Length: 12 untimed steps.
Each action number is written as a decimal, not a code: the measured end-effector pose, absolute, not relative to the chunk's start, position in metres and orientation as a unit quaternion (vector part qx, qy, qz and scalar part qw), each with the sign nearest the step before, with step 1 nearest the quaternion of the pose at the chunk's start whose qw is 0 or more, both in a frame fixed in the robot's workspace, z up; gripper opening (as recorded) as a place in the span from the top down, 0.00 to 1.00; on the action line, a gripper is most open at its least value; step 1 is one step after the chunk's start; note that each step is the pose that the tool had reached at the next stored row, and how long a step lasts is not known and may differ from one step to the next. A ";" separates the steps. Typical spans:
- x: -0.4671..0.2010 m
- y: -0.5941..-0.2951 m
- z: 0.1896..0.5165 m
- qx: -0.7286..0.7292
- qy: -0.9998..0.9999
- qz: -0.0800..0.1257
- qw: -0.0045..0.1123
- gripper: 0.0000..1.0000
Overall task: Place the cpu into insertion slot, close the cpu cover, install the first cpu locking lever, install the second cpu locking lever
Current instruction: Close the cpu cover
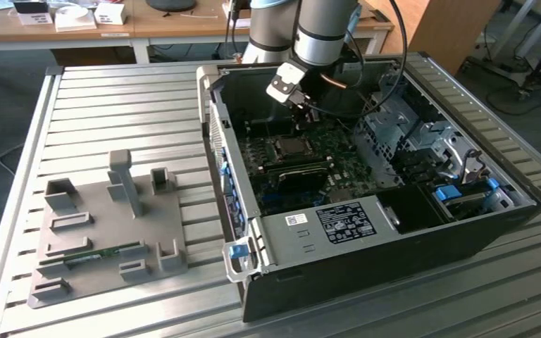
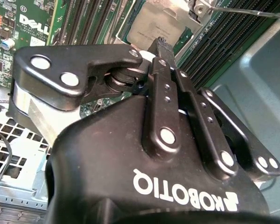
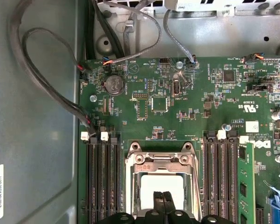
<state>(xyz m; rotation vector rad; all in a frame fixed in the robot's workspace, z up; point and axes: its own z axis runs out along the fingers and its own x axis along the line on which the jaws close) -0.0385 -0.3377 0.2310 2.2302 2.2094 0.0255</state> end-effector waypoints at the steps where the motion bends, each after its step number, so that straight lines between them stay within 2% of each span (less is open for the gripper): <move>1: -0.039 -0.338 0.231 0.709 0.705 0.008 0.001 0.89; 12: -0.039 -0.338 0.231 0.643 0.766 0.008 0.000 0.89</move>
